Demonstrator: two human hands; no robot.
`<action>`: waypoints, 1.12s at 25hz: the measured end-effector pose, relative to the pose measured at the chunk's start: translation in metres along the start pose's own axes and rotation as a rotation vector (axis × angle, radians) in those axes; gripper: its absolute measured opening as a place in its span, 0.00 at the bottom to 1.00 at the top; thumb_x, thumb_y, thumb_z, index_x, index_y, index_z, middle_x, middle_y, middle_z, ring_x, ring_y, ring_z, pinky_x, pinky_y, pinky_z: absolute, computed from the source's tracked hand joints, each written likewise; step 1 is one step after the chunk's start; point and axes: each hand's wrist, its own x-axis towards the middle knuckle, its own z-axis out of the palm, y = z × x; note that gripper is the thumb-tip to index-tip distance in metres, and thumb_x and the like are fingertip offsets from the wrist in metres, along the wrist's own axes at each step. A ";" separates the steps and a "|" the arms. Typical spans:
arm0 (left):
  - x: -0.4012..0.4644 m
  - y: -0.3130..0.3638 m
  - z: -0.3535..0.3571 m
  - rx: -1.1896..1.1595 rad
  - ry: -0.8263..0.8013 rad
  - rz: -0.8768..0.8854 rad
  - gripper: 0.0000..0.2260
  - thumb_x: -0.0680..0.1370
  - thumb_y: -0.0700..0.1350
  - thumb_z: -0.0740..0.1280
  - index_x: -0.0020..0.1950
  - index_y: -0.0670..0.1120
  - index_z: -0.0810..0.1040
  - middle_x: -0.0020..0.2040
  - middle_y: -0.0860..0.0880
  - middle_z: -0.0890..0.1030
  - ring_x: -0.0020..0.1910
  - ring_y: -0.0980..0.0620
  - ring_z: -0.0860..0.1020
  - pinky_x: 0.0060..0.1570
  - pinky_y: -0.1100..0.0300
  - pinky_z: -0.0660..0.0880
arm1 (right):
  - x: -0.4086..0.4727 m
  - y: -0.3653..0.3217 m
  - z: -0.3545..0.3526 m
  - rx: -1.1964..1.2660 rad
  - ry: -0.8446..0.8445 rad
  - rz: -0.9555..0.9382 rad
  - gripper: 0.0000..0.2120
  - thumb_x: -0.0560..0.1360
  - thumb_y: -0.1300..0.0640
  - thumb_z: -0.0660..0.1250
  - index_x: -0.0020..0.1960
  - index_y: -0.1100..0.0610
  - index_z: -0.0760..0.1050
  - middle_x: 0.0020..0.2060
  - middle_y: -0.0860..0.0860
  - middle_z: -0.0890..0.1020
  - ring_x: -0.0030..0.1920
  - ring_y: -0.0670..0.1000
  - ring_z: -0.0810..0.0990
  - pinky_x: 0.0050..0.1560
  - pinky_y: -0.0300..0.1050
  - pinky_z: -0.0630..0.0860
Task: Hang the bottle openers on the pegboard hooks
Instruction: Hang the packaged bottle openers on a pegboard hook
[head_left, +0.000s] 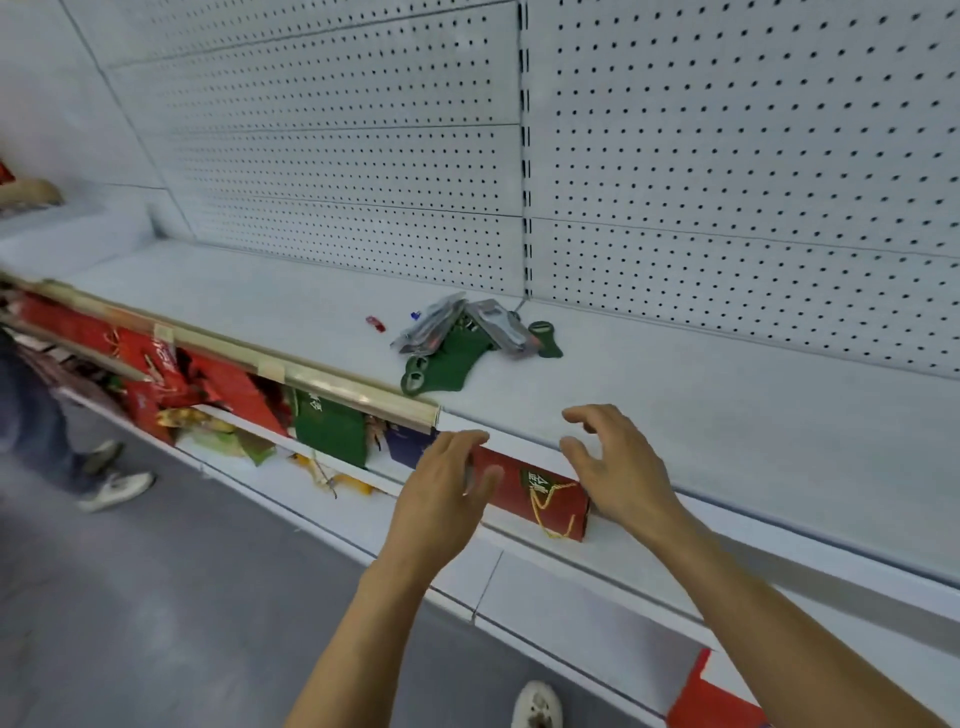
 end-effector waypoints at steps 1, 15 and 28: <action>0.021 -0.011 -0.004 -0.015 -0.005 -0.022 0.17 0.79 0.52 0.64 0.68 0.51 0.71 0.62 0.55 0.74 0.57 0.56 0.74 0.57 0.58 0.73 | 0.024 -0.001 0.011 -0.010 -0.020 -0.004 0.14 0.78 0.51 0.61 0.64 0.49 0.72 0.62 0.44 0.74 0.62 0.47 0.72 0.57 0.47 0.71; 0.295 -0.146 -0.005 -0.050 -0.103 -0.329 0.24 0.81 0.57 0.54 0.72 0.45 0.64 0.67 0.39 0.71 0.66 0.38 0.69 0.62 0.48 0.67 | 0.270 0.009 0.116 -0.220 -0.100 0.190 0.18 0.78 0.49 0.60 0.63 0.58 0.70 0.59 0.56 0.76 0.59 0.57 0.71 0.53 0.54 0.75; 0.384 -0.206 -0.009 -0.306 -0.403 -0.484 0.33 0.67 0.49 0.78 0.66 0.42 0.67 0.60 0.43 0.77 0.55 0.43 0.78 0.56 0.45 0.78 | 0.316 -0.017 0.143 -0.493 -0.127 0.534 0.30 0.67 0.41 0.72 0.59 0.59 0.68 0.56 0.58 0.74 0.59 0.58 0.71 0.54 0.51 0.70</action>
